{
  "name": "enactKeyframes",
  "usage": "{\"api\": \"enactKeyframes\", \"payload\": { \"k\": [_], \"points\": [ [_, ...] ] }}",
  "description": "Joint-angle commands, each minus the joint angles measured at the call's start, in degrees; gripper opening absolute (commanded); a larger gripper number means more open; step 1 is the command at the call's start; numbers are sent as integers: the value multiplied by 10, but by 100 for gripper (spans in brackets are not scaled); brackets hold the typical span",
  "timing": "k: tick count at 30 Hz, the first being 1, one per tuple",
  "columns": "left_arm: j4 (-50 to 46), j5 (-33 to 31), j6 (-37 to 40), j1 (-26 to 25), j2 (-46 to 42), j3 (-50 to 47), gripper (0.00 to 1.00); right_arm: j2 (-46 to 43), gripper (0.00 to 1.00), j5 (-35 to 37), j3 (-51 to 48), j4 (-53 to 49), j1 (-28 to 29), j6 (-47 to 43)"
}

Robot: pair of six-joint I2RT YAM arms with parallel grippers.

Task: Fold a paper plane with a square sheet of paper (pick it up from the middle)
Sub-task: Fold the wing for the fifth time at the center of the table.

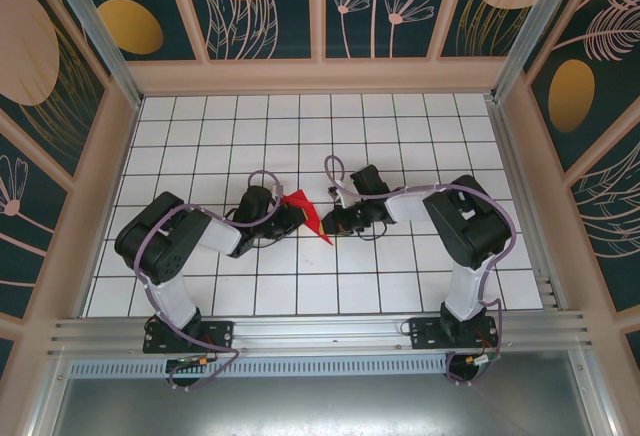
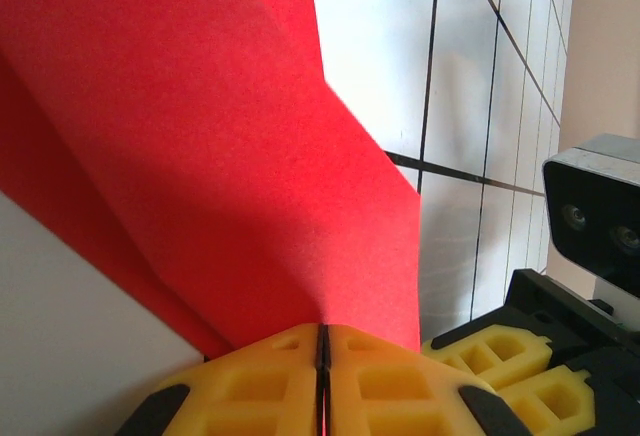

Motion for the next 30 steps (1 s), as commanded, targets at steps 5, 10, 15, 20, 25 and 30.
{"api": "enactKeyframes", "payload": {
  "k": [5,10,15,20,25,30],
  "points": [
    [30,27,2,-5,-31,-18,14,29,9,24,10,-25,4,-15],
    [48,38,-1,-11,-21,-11,14,32,9,23,12,-25,4,-16],
    [45,39,-3,-13,-1,0,14,31,9,21,17,-27,4,-18],
    [48,40,-7,-13,14,13,14,32,9,21,19,-30,4,-20],
    [23,30,-7,-13,21,22,13,36,9,23,21,-33,4,-21],
    [-40,-1,1,-13,20,23,12,30,10,29,20,-36,4,-21]
  ]
}}
